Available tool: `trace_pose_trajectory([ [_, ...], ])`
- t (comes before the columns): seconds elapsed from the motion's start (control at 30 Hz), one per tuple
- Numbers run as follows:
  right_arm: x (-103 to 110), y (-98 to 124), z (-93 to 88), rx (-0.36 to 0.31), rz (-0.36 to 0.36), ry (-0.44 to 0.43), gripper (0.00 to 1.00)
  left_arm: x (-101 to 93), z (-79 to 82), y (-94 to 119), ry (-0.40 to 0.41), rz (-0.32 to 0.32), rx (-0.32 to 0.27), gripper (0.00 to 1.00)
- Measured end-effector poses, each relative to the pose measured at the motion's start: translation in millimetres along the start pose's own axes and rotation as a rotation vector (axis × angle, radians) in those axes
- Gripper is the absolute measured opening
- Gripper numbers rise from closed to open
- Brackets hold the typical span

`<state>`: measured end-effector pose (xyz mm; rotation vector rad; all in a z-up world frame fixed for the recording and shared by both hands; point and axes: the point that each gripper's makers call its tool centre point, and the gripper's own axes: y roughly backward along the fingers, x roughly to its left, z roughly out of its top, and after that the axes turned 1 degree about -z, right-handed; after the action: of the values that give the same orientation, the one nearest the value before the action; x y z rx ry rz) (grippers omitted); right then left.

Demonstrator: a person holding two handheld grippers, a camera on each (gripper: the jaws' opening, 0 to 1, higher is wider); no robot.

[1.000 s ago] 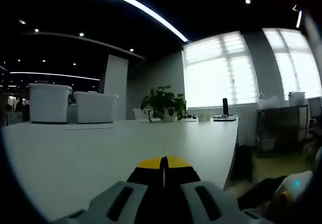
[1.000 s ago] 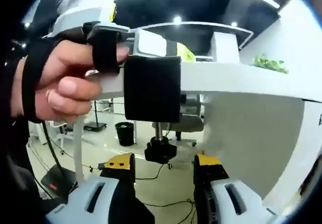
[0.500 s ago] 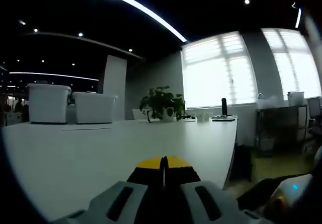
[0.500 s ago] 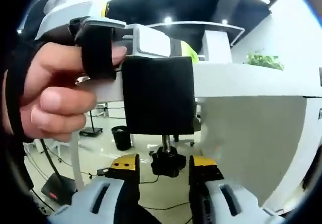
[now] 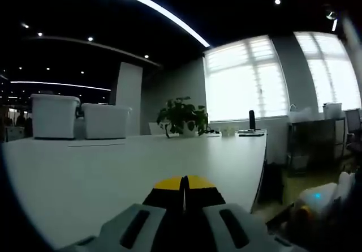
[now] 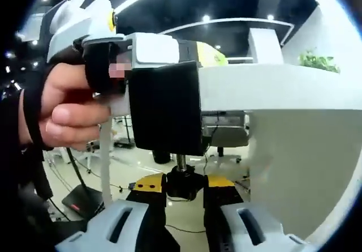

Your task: Clamp the fixed fixture on the desktop, loosen the retaining clip, secure it to the edge of the desk, and tighten the retaining clip.

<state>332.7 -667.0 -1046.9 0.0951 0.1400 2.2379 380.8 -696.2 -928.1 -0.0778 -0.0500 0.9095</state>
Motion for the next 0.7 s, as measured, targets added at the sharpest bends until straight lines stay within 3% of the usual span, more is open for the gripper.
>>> trace_pose_trajectory([
  [0.33,2.4,-12.2,-2.8,0.023,0.351,0.063,0.22,2.1,0.5,-1.4,0.003,0.000,0.001,0.01],
  [0.6,9.6,-6.1,-3.1,-0.021,0.525,0.068,0.22,4.7,-0.2,-2.1,0.009,0.004,0.002,0.01],
  [0.7,10.0,-7.0,-2.3,-0.054,0.544,0.092,0.22,5.5,-0.6,-2.0,0.009,0.007,0.002,0.01],
])
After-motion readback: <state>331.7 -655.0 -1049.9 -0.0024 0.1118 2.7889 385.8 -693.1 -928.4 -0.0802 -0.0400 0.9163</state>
